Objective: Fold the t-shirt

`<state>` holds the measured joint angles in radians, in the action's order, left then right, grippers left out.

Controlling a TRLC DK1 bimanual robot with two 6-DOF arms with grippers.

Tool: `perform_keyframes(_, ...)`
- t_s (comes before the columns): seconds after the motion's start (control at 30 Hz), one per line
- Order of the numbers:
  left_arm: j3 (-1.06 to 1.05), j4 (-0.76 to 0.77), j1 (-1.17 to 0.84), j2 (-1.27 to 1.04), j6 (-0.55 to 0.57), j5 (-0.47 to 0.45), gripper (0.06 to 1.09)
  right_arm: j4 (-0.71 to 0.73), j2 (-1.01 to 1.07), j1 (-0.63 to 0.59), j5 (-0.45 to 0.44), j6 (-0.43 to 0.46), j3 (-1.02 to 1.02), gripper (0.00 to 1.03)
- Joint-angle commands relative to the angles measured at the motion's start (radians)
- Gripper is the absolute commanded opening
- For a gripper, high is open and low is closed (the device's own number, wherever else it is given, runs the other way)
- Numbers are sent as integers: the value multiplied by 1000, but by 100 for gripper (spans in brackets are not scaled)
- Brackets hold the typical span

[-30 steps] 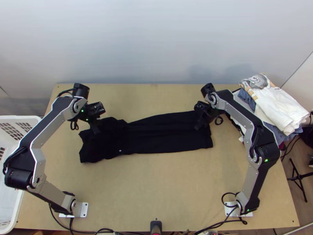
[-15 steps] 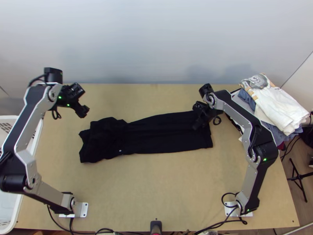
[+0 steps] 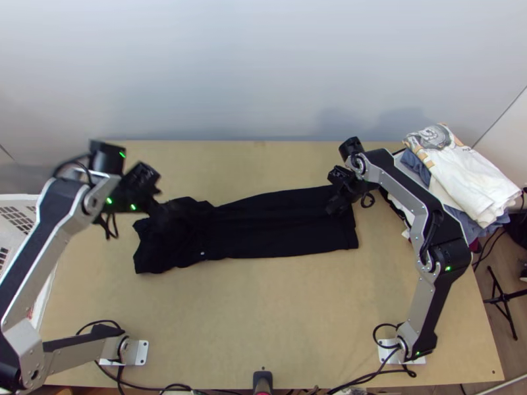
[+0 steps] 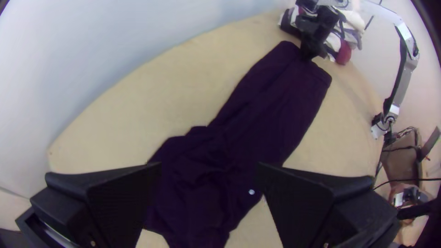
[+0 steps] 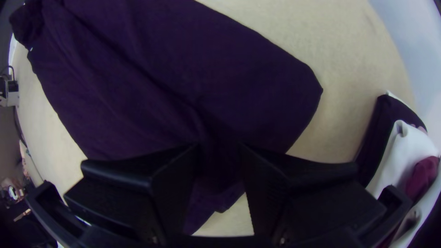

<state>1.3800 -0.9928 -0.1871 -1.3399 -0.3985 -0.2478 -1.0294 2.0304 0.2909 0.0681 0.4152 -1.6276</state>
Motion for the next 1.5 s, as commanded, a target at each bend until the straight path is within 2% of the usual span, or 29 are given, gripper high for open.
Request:
perform_keyframes(0.0,-222,89,-43,27,165,-11,103,5,2,13,-2,-6,-20,41)
perform_keyframes(0.07,-274,175,-57,21,162,88,94,5,8,17,-2,-13,-25,41)
perform_keyframes(0.13,-309,235,-61,1,145,182,94,6,10,25,-2,-19,-25,41)
perform_keyframes(0.17,-314,235,-58,-15,135,186,90,6,11,28,-2,-23,-23,41)
perform_keyframes(0.27,-331,235,-60,-56,132,191,71,14,13,34,-2,-24,-15,41)
perform_keyframes(0.37,-332,252,-72,-64,164,193,62,25,16,39,-2,-26,-3,41)
perform_keyframes(0.5,-363,299,-89,-56,179,193,39,28,17,39,-2,-26,0,41)
perform_keyframes(0.57,-388,327,-89,-58,178,193,33,28,22,39,-4,-24,0,41)
perform_keyframes(0.93,-588,566,-66,-59,-10,324,33,29,31,22,-5,-21,0,41)
perform_keyframes(1.0,-585,599,-34,-68,-45,326,33,29,34,21,-5,-19,0,41)
perform_keyframes(1.13,-524,568,46,-74,-106,314,34,29,39,17,-5,-15,18,41)
perform_keyframes(1.27,-447,507,149,-67,-151,242,34,52,39,4,-4,-15,46,41)
perform_keyframes(1.47,-427,510,224,-71,-220,240,35,61,42,-7,-5,-6,52,41)
